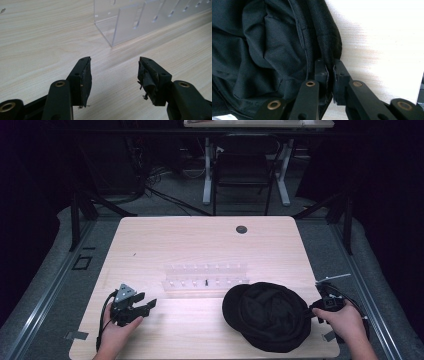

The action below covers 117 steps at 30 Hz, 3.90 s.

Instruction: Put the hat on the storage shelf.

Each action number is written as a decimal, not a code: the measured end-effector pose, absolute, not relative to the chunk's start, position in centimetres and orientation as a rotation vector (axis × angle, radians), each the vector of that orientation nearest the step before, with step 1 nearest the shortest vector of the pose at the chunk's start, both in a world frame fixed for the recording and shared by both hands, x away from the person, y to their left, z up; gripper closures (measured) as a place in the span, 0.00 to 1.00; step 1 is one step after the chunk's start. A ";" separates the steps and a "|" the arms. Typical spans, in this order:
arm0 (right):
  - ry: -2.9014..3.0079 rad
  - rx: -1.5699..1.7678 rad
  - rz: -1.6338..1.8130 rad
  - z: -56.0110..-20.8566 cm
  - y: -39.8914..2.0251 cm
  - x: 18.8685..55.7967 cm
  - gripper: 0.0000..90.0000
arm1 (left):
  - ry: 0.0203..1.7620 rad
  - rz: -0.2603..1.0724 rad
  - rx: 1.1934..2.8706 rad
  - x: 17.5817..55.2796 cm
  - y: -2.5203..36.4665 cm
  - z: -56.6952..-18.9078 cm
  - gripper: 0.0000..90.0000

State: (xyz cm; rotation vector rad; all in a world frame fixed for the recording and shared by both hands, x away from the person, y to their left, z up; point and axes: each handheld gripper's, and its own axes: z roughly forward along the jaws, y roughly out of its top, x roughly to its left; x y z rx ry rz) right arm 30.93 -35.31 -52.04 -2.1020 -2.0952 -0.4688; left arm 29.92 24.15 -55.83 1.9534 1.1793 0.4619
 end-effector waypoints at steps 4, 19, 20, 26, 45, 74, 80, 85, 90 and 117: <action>-2.090 -2.081 -0.450 -51.9 -35.3 31.1 0.96 | 1.181 0.459 1.953 29.9 24.1 -55.8 0.49; -1.959 -2.049 -0.671 -50.5 -36.6 30.1 0.97 | 1.180 0.467 1.951 29.9 24.2 -55.8 0.49; -1.953 -2.047 -0.673 -50.3 -36.6 30.0 0.97 | 1.181 0.463 1.952 29.9 24.2 -55.8 0.49; -2.023 -2.040 -0.657 -48.9 -36.2 29.7 0.97 | 1.175 0.470 1.953 29.9 24.0 -55.8 0.50; -2.184 -2.058 -0.529 -44.9 -33.4 30.0 0.97 | 1.178 0.473 1.950 29.8 24.0 -55.8 0.50; -2.326 -2.068 -0.327 -40.2 -29.4 31.8 0.97 | 1.180 0.474 1.947 29.9 24.2 -55.7 0.50; -2.299 -2.058 -0.331 -38.8 -29.0 32.0 0.97 | 1.181 0.478 1.946 29.9 24.2 -55.8 0.50; -2.310 -2.043 -0.358 -37.7 -28.5 32.1 0.97 | 1.178 0.477 1.945 29.9 24.2 -55.8 0.50; -2.295 -2.020 -0.391 -36.8 -27.9 32.2 0.97 | 1.182 0.472 1.947 29.9 24.2 -55.7 0.50; -2.033 -1.853 -0.721 -33.5 -27.9 32.2 0.98 | 1.179 0.477 1.948 29.9 24.2 -55.8 0.50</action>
